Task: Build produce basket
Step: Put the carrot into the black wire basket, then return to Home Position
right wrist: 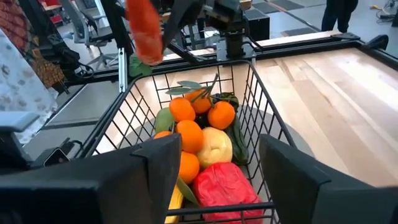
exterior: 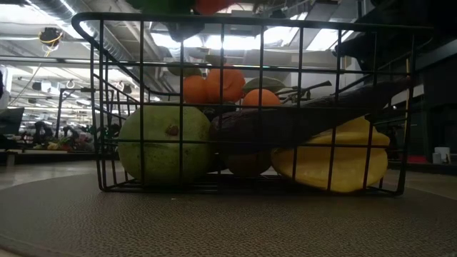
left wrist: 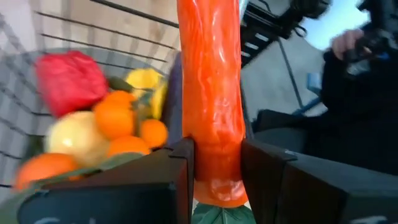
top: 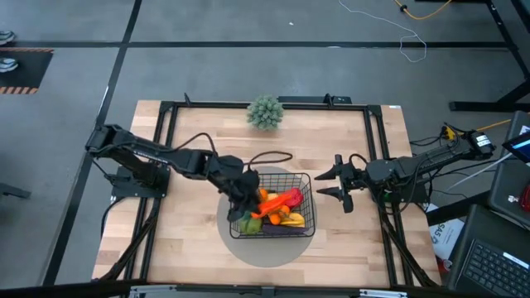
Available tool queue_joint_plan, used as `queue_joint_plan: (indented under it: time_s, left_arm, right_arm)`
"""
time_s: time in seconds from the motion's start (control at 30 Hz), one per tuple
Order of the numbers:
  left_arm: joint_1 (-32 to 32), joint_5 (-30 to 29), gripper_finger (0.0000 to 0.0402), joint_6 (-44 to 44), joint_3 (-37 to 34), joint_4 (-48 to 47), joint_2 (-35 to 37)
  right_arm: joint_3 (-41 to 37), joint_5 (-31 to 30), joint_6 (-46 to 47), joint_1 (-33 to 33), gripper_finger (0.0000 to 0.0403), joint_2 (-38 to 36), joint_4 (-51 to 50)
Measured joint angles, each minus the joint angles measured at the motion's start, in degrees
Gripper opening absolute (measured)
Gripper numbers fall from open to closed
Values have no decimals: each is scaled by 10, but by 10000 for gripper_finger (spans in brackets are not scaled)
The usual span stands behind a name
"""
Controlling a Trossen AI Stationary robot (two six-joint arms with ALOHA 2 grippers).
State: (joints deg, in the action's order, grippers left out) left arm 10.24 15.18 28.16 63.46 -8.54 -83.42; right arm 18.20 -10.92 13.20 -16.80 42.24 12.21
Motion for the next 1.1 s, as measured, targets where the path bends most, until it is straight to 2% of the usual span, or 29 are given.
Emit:
queue_joint_plan:
  time_s: [0.07,0.27,0.43,0.67,0.97,1.1]
  left_arm:
    - [8,6,73,-1,0,2,-5]
    - [18,-34,75,-2,0,-1,-31]
    - [18,-87,119,-34,0,-21,-47]
    - [40,-87,158,-19,0,-22,-47]
    - [71,-104,165,-44,0,-13,-46]
    - [71,-89,166,-15,0,-13,-46]
  right_arm:
    - [0,0,-3,0,207,0,0]
    - [0,0,11,0,207,0,0]
    - [0,0,37,0,207,0,-1]
    - [0,31,79,0,207,0,-6]
    - [0,45,93,0,207,0,-5]
    - [0,45,111,0,207,0,-5]
